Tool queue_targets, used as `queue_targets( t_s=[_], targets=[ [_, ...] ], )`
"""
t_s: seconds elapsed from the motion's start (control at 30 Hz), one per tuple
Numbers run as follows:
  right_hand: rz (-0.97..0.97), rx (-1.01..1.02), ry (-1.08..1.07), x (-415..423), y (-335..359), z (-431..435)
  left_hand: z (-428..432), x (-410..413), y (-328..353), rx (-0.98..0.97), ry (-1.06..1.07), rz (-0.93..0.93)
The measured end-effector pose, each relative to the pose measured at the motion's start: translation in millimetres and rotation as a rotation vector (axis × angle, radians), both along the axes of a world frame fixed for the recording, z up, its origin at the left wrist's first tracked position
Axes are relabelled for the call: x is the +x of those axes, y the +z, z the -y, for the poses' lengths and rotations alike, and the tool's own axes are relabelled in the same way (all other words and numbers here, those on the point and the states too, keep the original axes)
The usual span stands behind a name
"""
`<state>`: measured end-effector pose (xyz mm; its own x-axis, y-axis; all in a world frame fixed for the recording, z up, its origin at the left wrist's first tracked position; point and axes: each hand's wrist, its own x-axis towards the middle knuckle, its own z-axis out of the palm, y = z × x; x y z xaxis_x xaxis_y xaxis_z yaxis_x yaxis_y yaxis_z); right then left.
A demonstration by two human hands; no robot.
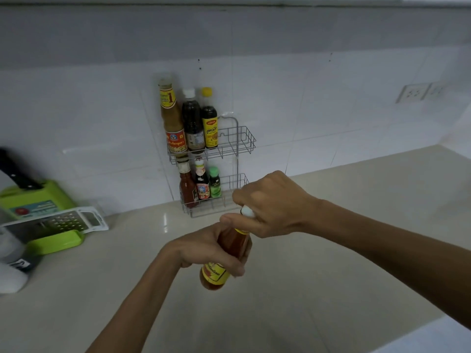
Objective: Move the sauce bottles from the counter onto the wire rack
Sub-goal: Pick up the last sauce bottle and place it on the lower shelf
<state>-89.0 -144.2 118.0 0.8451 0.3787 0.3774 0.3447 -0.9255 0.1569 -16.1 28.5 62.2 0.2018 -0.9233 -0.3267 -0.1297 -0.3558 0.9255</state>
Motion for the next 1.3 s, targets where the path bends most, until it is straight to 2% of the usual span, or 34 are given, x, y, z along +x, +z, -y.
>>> queue_targets(
  t_s=[0.07, 0.17, 0.2, 0.23, 0.27, 0.33, 0.4, 0.47, 0.5, 0.57, 0.63, 0.67, 0.73, 0.87, 0.9, 0.93, 1.03, 1.07, 1.1, 1.17, 1.3],
  targets=[
    [0.065, 0.007, -0.112, 0.0, -1.5, -2.8, 2.9, -5.3, 0.9, -0.027, 0.071, 0.034],
    [0.108, 0.023, -0.345, 5.5, -4.3, -8.2, 22.2, -19.4, -14.3, -0.030, 0.614, 0.391],
    [0.065, 0.020, -0.376, 7.7, -5.3, -9.3, 26.5, -23.4, -19.0, -0.025, 0.748, 0.480],
    [-0.012, 0.042, -0.376, 9.3, -7.5, -9.5, 28.2, -25.7, -23.6, -0.031, 0.783, 0.481],
    [-0.100, 0.081, -0.369, 10.7, -10.2, -7.5, 27.0, -23.9, -27.8, -0.025, 0.733, 0.408],
    [-0.195, 0.141, -0.276, 13.8, -9.8, -4.3, 17.5, -15.4, -25.6, -0.014, 0.466, 0.171],
    [-0.180, 0.150, -0.139, 13.5, -7.8, -5.1, 4.9, -8.6, -16.6, -0.039, 0.194, -0.026],
    [-0.109, 0.132, -0.110, 12.9, -8.0, -10.1, -1.0, -4.1, -13.0, -0.073, 0.090, -0.095],
    [-0.059, 0.115, -0.154, 14.6, -9.2, -12.6, 1.7, -3.8, -14.4, -0.084, 0.141, -0.064],
    [0.021, 0.073, -0.314, 22.8, -14.3, -13.6, 16.0, -7.9, -20.6, -0.094, 0.439, 0.106],
    [-0.017, 0.063, -0.463, 34.0, -18.1, -9.2, 31.8, -12.8, -31.2, -0.110, 0.784, 0.332],
    [-0.079, 0.102, -0.492, 37.8, -17.2, -5.9, 36.3, -13.8, -34.7, -0.122, 0.861, 0.400],
    [-0.205, 0.214, -0.432, 41.7, -11.2, -0.7, 34.6, -4.7, -32.6, -0.122, 0.788, 0.320],
    [-0.256, 0.384, -0.211, 39.4, -2.8, -2.9, 12.2, 13.2, -11.5, -0.092, 0.258, -0.020],
    [-0.232, 0.402, -0.218, 41.1, -4.6, -4.7, 12.4, 12.3, -11.4, -0.103, 0.264, -0.030],
    [-0.189, 0.399, -0.257, 44.4, -5.8, -6.8, 17.4, 8.9, -13.4, -0.125, 0.370, 0.006],
    [-0.106, 0.357, -0.439, 58.0, -0.9, -11.9, 44.2, -1.7, -30.1, -0.204, 0.987, 0.349],
    [-0.123, 0.337, -0.491, 61.5, 1.5, -13.3, 49.3, -4.0, -34.7, -0.218, 1.089, 0.455],
    [-0.142, 0.311, -0.525, 65.4, 2.8, -13.7, 52.2, -3.8, -36.6, -0.227, 1.115, 0.506],
    [-0.189, 0.270, -0.565, 69.6, 4.6, -11.3, 51.2, 4.7, -34.5, -0.211, 1.039, 0.467],
    [-0.225, 0.299, -0.621, 73.8, -0.2, 2.3, 41.0, 23.8, -31.9, -0.078, 0.696, 0.398]
  ],
)
